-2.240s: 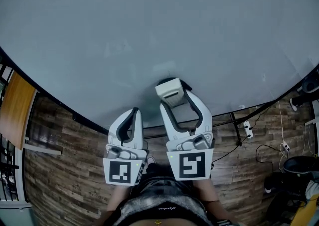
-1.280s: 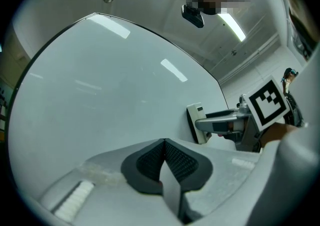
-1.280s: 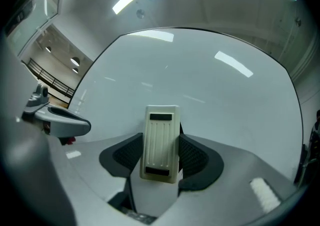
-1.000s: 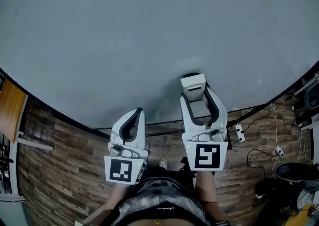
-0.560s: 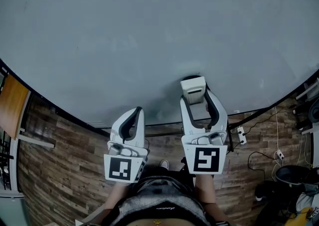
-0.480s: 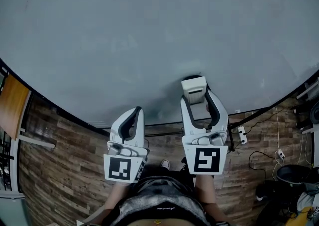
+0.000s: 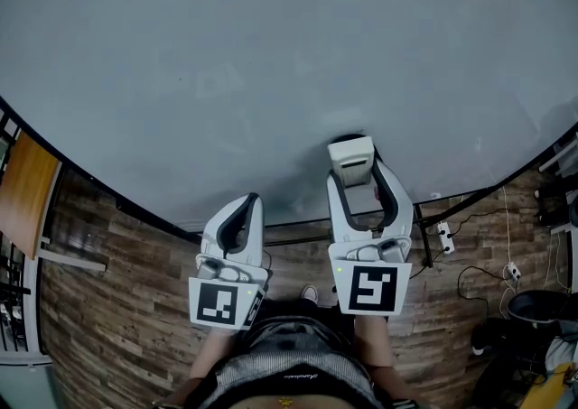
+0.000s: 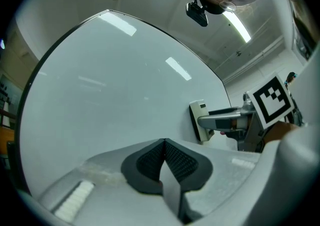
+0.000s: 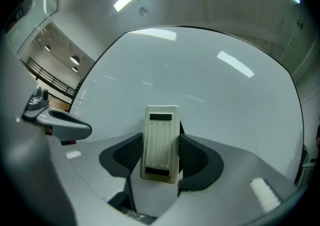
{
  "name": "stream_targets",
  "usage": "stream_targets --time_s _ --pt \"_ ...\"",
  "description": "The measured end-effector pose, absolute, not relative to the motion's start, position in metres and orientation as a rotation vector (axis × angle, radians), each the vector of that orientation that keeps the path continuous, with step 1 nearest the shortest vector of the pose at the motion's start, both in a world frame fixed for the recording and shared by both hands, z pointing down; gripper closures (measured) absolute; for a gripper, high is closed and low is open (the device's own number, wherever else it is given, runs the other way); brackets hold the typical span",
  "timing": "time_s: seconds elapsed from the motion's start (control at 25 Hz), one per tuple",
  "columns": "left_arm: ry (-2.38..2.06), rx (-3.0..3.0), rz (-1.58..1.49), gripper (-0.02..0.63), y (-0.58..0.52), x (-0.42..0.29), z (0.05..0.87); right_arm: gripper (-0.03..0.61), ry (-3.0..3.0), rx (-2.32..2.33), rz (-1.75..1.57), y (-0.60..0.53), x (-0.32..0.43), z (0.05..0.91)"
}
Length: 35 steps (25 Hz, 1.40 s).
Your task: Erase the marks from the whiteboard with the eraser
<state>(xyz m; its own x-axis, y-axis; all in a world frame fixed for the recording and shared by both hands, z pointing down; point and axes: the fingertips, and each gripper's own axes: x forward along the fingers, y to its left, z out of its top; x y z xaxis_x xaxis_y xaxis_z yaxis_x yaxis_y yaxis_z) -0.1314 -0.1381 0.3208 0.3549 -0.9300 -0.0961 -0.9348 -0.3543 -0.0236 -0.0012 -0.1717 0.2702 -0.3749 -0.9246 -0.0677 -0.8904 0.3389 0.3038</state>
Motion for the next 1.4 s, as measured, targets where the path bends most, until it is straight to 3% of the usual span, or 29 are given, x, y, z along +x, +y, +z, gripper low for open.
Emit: stream_targets --time_s 0.84,1.4 --pt "1.726 -2.562 0.073 0.609 -0.130 -0.155 0.323 0.347 -2.473 1.672 -0.486 -0.160 -0.039 0.260" --pt "1.717 -2.578 0.080 0.609 -0.097 -0.257 0.332 0.347 -2.496 1.606 -0.485 -0.128 -0.161 0.270"
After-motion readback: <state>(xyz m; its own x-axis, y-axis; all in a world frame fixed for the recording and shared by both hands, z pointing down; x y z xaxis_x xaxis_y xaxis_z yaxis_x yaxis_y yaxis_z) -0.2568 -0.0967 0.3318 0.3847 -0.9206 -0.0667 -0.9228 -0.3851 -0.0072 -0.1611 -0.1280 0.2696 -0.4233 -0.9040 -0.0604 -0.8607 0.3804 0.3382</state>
